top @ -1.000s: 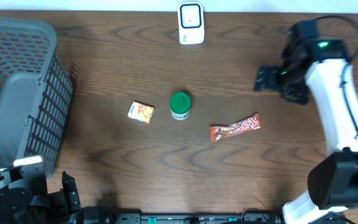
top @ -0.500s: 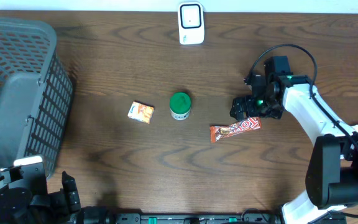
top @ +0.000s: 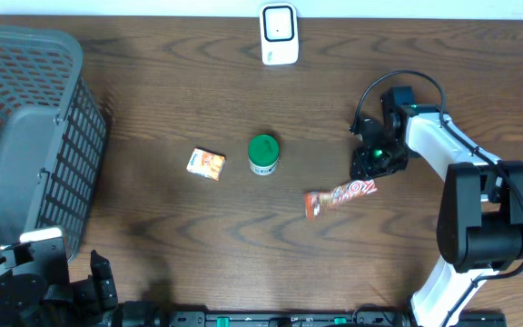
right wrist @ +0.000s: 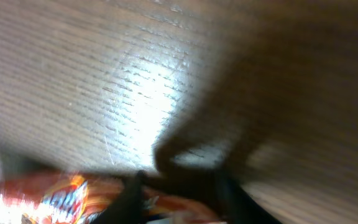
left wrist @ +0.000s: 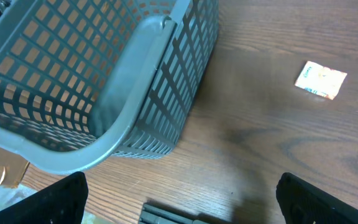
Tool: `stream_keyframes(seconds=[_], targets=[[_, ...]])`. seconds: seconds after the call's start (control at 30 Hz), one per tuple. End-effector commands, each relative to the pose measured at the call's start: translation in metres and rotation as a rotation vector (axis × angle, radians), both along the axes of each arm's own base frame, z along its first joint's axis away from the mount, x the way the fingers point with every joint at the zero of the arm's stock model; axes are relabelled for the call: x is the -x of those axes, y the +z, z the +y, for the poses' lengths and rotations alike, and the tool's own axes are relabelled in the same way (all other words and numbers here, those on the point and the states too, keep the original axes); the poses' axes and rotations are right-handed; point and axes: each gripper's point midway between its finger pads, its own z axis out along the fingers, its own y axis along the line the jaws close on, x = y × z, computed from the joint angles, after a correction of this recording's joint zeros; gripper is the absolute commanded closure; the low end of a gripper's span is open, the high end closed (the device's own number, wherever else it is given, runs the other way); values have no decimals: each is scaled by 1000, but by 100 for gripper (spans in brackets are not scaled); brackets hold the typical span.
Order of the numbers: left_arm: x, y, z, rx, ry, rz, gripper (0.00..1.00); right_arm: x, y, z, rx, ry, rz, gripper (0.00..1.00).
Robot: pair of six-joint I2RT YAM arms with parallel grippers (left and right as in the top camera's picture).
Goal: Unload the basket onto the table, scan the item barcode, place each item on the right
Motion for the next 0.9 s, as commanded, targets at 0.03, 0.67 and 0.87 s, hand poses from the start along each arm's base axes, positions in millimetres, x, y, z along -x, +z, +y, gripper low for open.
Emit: stream_keyframes(seconds=[0.03, 0.67, 0.87], targets=[[0, 2, 2, 2, 19, -8, 3, 42, -30, 5, -26, 18, 182, 99], [1, 2, 2, 2, 19, -7, 3, 38, 125, 75, 175, -133, 26, 12], [1, 2, 2, 2, 19, -7, 3, 109, 95, 118, 446, -97, -21, 9]])
